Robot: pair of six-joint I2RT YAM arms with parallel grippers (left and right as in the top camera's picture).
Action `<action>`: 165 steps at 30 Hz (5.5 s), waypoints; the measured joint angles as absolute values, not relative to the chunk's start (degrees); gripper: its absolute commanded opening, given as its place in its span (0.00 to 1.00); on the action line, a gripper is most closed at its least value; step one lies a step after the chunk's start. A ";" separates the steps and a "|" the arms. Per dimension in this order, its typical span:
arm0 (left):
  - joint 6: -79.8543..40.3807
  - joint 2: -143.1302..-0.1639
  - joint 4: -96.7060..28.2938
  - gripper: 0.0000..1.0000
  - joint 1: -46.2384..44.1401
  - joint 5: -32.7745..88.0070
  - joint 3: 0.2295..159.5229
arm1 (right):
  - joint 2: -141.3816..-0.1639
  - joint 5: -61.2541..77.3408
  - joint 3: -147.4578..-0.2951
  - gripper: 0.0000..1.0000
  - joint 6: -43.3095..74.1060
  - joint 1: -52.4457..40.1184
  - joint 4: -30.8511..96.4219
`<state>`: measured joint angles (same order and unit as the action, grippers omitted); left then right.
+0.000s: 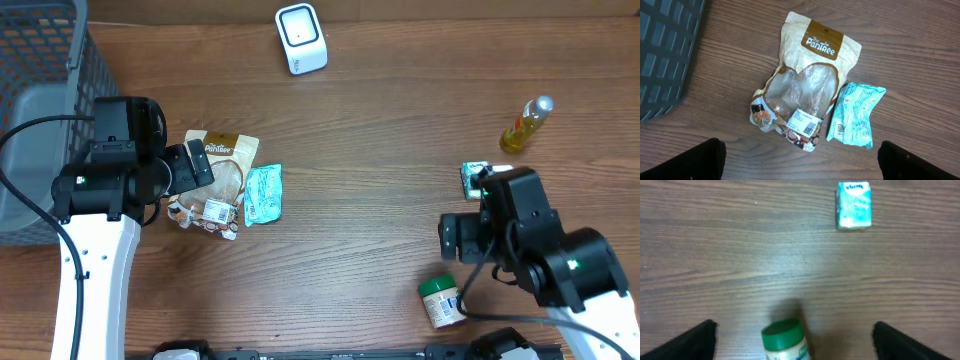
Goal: Scan the item barcode
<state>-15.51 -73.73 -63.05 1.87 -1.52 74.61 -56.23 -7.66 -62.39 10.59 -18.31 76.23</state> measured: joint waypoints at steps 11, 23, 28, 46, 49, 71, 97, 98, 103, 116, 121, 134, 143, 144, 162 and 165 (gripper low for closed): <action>-15.51 -73.73 -63.05 0.99 1.87 -1.52 74.61 | -59.94 -4.51 -62.19 0.04 38.94 -18.33 82.89; -15.51 -73.73 -63.05 1.00 1.87 -1.52 74.61 | -60.01 -27.27 -62.11 0.23 59.99 -0.36 72.34; -15.51 -73.73 -63.02 1.00 1.87 -1.52 74.61 | -60.01 -28.16 -62.11 0.71 60.73 18.79 67.66; -15.51 -73.76 -61.76 1.00 1.87 3.27 75.00 | -62.06 -20.93 -62.08 1.00 61.30 34.89 63.02; -15.51 -73.73 -61.73 1.00 1.87 3.46 75.02 | -62.22 -20.75 -62.08 1.00 61.28 34.89 63.02; -37.47 -83.94 -46.59 0.76 -22.11 21.28 75.66 | -62.43 -20.73 -62.08 1.00 61.28 34.87 63.02; -74.26 -102.63 -27.27 0.64 -59.99 16.80 75.75 | -62.48 -20.73 -62.08 1.00 61.30 34.89 63.02; -75.44 -103.18 -27.20 0.68 -60.29 17.41 75.75 | -62.48 -20.73 -62.08 1.00 61.30 34.89 63.00; -79.15 -105.36 -27.49 0.78 -62.02 20.84 75.75 | -62.48 -20.73 -62.08 1.00 61.30 34.89 63.02; -86.48 -106.34 -29.85 0.79 -67.20 24.40 75.75 | -62.48 -20.71 -62.08 1.00 61.32 34.87 63.05; -89.10 -109.06 -30.65 0.81 -67.79 25.34 75.75 | -62.48 -20.71 -62.08 1.00 61.30 34.89 63.05; -92.03 -115.55 -31.05 0.91 -67.20 29.63 75.77 | -62.48 -20.73 -62.08 1.00 61.28 34.89 63.05; -90.91 -115.57 -30.59 0.84 -64.69 29.80 75.77 | -62.48 -20.73 -62.08 1.00 61.30 34.89 63.05; -90.76 -115.57 -30.59 0.83 -64.38 29.78 75.77 | -62.48 -20.71 -62.08 1.00 61.28 34.89 63.02; -89.10 -115.57 -28.88 0.59 -63.59 29.08 75.77 | -62.48 -20.73 -62.08 1.00 61.32 34.89 63.05; -87.53 -115.57 -27.03 0.59 -63.07 28.40 75.77 | -62.48 -20.73 -62.08 1.00 61.30 34.89 63.02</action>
<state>-87.53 -115.57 -27.03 -63.07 28.40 75.77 -62.48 -20.73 -62.08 61.30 34.89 63.02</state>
